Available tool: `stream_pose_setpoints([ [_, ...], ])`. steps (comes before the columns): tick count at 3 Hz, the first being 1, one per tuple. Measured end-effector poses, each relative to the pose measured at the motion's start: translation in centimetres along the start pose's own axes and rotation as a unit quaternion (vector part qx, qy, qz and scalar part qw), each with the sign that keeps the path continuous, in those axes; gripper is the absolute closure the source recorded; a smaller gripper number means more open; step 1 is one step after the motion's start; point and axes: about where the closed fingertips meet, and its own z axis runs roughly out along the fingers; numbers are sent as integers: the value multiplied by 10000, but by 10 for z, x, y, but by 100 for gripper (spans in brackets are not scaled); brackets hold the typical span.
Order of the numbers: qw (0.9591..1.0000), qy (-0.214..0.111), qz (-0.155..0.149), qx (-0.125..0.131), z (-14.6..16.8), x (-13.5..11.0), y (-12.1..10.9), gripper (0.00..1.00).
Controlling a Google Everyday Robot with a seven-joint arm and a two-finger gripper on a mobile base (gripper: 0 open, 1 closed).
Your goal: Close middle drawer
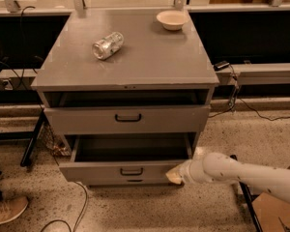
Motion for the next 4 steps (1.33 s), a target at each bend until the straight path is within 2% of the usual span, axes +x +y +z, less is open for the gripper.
stream_pose_setpoints([
  [3,9981,-563,-267,18,57,-78,-56,100],
  [4,9980,-570,-273,20,54,-74,-52,100],
])
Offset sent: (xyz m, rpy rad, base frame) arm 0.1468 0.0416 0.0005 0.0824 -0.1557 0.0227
